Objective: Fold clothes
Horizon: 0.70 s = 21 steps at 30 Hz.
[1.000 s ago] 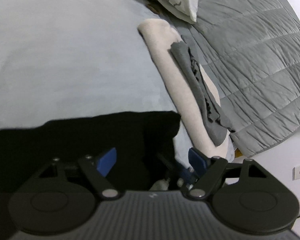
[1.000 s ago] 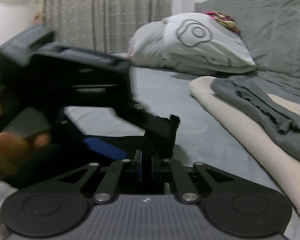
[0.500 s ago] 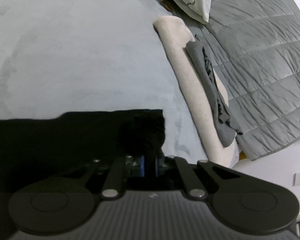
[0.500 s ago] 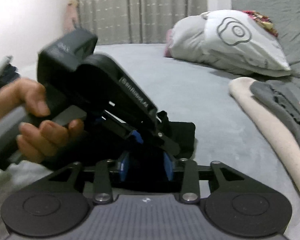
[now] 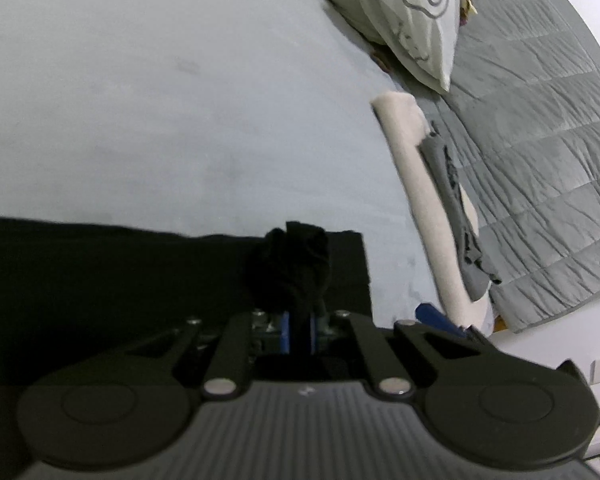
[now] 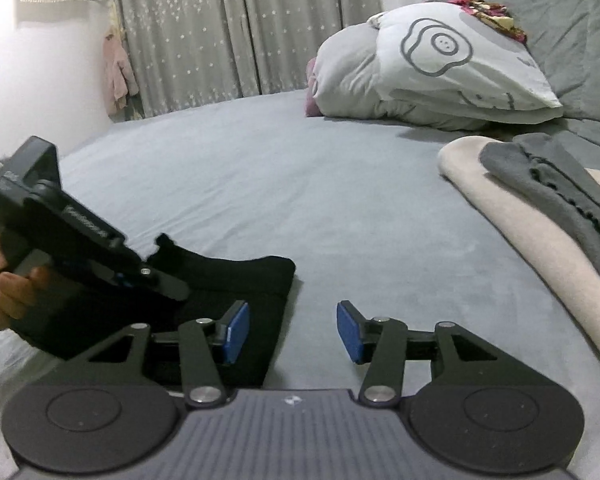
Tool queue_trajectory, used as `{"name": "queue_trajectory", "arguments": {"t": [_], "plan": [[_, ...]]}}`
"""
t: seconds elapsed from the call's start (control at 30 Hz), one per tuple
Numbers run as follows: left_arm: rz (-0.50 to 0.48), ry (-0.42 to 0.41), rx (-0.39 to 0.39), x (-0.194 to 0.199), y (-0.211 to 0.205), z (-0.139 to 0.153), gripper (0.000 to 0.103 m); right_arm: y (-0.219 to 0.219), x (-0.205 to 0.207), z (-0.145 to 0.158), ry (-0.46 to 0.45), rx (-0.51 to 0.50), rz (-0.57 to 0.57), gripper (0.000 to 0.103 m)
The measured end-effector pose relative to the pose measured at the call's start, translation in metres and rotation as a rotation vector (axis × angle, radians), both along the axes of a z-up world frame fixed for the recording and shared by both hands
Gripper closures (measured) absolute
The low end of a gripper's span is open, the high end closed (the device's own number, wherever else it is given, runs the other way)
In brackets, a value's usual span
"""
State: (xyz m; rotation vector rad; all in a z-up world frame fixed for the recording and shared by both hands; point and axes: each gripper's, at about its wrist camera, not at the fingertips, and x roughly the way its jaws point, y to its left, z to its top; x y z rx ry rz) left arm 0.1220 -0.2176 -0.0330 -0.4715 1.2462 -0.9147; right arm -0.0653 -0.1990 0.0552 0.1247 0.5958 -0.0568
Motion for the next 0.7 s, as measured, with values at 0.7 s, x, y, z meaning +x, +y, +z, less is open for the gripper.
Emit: {"name": "queue_trajectory", "arguments": {"t": [0.7], "plan": [[0.157,-0.015,0.15,0.01,0.159,0.012,0.1,0.054,0.057,-0.002,0.046,-0.02,0.071,0.051]]}}
